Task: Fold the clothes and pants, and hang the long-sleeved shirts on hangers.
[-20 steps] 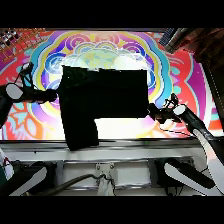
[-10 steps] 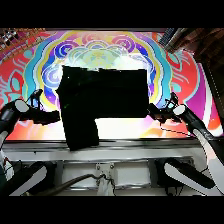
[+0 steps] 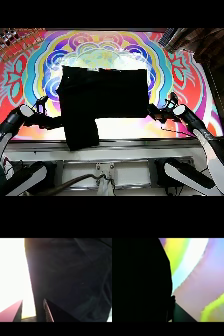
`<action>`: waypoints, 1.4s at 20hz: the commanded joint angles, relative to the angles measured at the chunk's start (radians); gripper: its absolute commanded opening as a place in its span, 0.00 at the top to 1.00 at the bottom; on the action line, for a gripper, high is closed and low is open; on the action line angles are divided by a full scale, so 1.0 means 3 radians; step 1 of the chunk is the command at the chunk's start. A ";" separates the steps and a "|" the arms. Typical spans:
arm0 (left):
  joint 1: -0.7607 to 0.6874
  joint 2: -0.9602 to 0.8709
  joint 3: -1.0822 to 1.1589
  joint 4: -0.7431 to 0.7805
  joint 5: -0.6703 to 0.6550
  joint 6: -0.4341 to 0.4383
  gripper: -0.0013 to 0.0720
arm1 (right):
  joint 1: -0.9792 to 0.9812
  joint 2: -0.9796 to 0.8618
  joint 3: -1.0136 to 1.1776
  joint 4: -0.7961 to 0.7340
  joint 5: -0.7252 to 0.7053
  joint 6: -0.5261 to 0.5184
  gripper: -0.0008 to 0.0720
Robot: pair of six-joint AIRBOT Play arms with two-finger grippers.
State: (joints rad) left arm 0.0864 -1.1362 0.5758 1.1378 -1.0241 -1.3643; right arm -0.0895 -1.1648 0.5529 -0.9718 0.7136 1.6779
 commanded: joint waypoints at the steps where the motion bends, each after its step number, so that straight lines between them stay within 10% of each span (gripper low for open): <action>1: -0.0010 -0.0156 -0.0015 -0.0278 0.0061 0.0163 0.59 | 0.0004 -0.0003 0.0000 0.0000 0.0014 0.0006 0.94; 6: -0.0074 -0.0322 -0.0015 -0.0270 0.0076 0.0164 0.62 | 0.0004 -0.0003 -0.0001 0.0000 0.0013 0.0006 0.94; 10: -0.0074 -0.0328 -0.0014 -0.0495 0.0095 0.0334 0.97 | 0.0004 -0.0001 0.0000 -0.0001 0.0025 -0.0048 0.94; 28: -0.0167 0.1621 -0.0011 -0.0542 -0.0866 0.0374 0.98 | 0.0003 0.1517 -0.0001 -0.1027 0.1759 -0.0354 0.95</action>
State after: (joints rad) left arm 0.0689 -0.6907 0.5713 1.0027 -1.2564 -1.2510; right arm -0.0895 -0.7822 0.5526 -1.2373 1.1584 1.5692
